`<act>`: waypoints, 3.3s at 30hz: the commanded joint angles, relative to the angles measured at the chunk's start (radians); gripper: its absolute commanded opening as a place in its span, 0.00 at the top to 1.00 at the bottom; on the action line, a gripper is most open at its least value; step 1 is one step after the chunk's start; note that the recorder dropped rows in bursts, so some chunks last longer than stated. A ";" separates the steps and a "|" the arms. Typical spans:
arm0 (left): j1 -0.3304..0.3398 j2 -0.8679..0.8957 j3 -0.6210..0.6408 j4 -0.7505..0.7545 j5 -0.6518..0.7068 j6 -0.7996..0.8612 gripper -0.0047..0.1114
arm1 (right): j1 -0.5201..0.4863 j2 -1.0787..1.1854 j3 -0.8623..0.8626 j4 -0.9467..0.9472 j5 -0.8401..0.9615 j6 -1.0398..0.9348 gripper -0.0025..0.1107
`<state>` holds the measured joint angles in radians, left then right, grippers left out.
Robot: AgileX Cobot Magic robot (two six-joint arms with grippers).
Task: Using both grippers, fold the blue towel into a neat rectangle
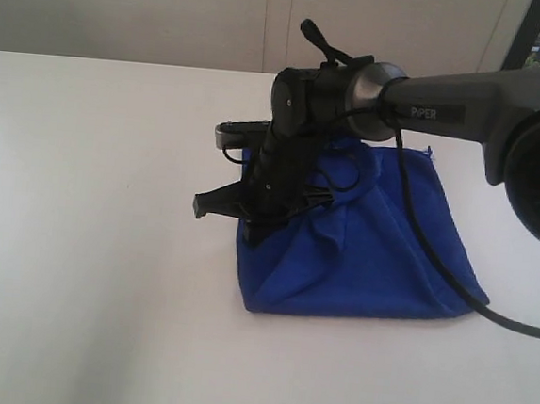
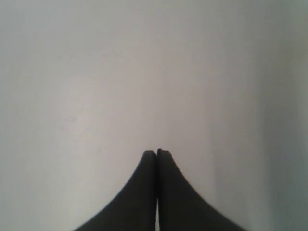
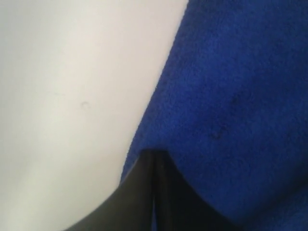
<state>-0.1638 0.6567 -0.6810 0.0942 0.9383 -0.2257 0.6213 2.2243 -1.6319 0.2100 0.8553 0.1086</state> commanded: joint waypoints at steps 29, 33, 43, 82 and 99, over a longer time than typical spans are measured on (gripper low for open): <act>0.001 -0.007 0.005 -0.005 0.013 -0.002 0.96 | -0.004 -0.108 -0.022 0.152 -0.037 0.007 0.98; 0.001 -0.007 0.005 -0.005 0.013 -0.002 0.96 | -0.075 -0.214 -0.006 0.080 0.048 0.003 0.98; 0.001 -0.007 0.005 -0.005 0.013 -0.002 0.96 | -0.262 -0.332 0.202 0.066 -0.053 -0.031 0.98; 0.001 -0.007 0.005 -0.005 0.013 -0.002 0.96 | -0.315 -0.139 0.118 0.377 -0.213 -0.408 0.98; 0.001 -0.007 0.005 -0.005 0.013 -0.002 0.96 | -0.441 -0.211 0.116 0.381 -0.257 -0.419 0.98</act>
<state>-0.1638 0.6567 -0.6810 0.0942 0.9383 -0.2257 0.2367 2.0310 -1.5130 0.5955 0.6069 -0.3182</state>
